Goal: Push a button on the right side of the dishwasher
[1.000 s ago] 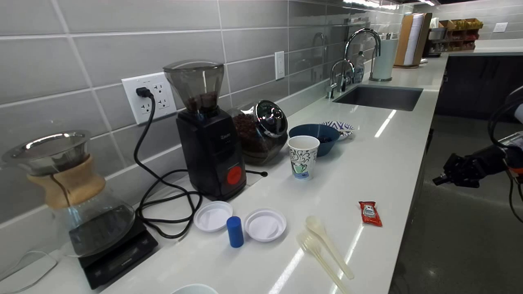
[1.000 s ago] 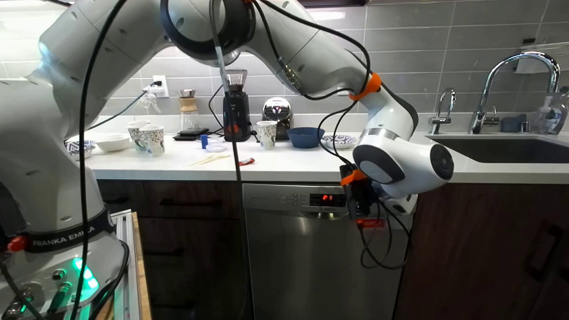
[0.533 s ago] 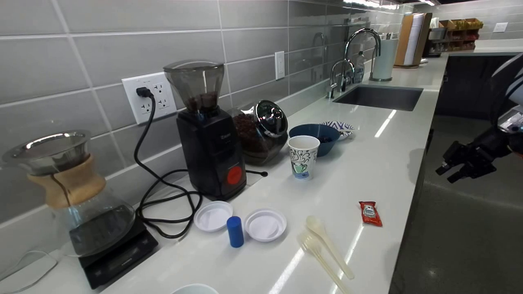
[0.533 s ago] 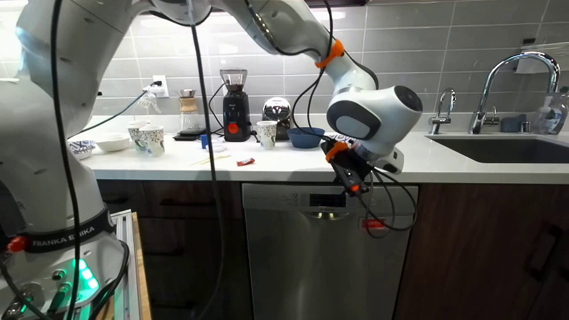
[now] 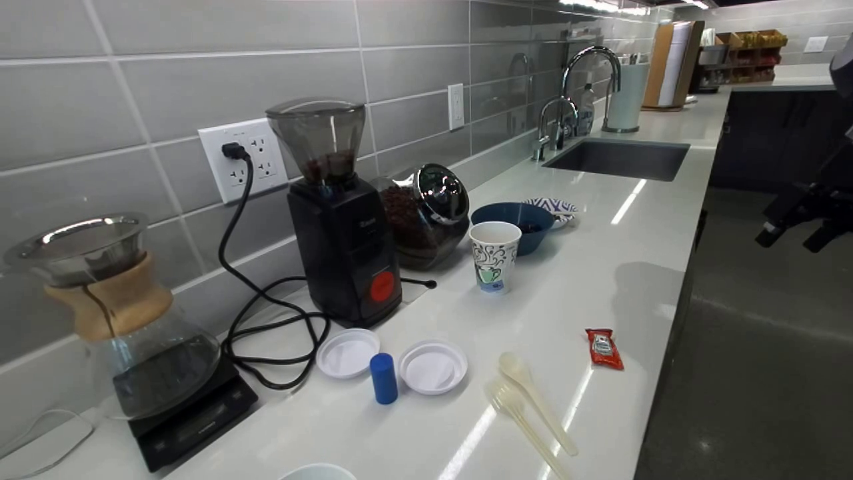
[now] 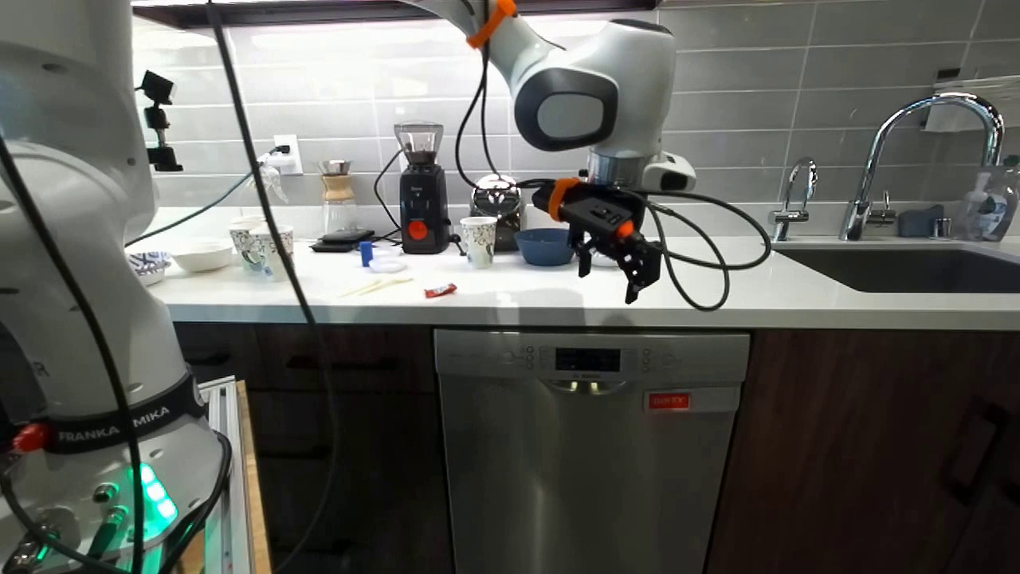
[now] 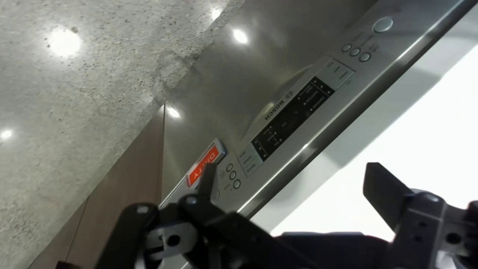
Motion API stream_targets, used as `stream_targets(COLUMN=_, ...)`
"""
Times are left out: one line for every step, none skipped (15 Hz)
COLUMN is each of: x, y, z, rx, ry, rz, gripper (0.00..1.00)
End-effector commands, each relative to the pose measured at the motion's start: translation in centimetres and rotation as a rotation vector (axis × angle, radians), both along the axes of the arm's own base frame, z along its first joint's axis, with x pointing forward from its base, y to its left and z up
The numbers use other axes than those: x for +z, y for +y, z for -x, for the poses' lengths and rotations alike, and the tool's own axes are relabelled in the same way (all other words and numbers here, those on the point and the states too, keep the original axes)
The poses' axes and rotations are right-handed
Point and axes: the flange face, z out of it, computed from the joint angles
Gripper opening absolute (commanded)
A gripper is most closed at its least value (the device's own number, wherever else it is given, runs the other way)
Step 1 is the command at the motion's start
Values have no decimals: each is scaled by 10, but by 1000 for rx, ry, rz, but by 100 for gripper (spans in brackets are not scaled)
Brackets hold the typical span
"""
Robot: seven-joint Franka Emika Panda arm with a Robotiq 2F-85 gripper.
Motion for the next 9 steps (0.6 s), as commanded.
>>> stream_targets(x=46, y=21, z=53, rx=77, ry=-100, rz=159, gripper=100)
stream_targets(x=56, y=24, z=64, rx=102, ry=-136, rz=198, gripper=100)
stream_targets(x=68, y=26, z=74, rx=123, ry=-177, rz=231, gripper=100)
stream_targets(x=78, y=28, z=83, rx=141, ry=-221, rz=260, gripper=100)
stream_targets(x=62, y=18, z=53, rx=100, ry=-155, rz=204, gripper=100)
stream_targets(x=71, y=21, z=63, rx=109, ry=-184, rz=224, gripper=100)
stream_targets(x=77, y=23, z=71, rx=116, ry=-198, rz=233, gripper=100)
stream_targets(x=79, y=25, z=76, rx=119, ry=-204, rz=236, gripper=100)
stream_targets(x=80, y=26, z=79, rx=120, ry=-208, rz=238, gripper=100)
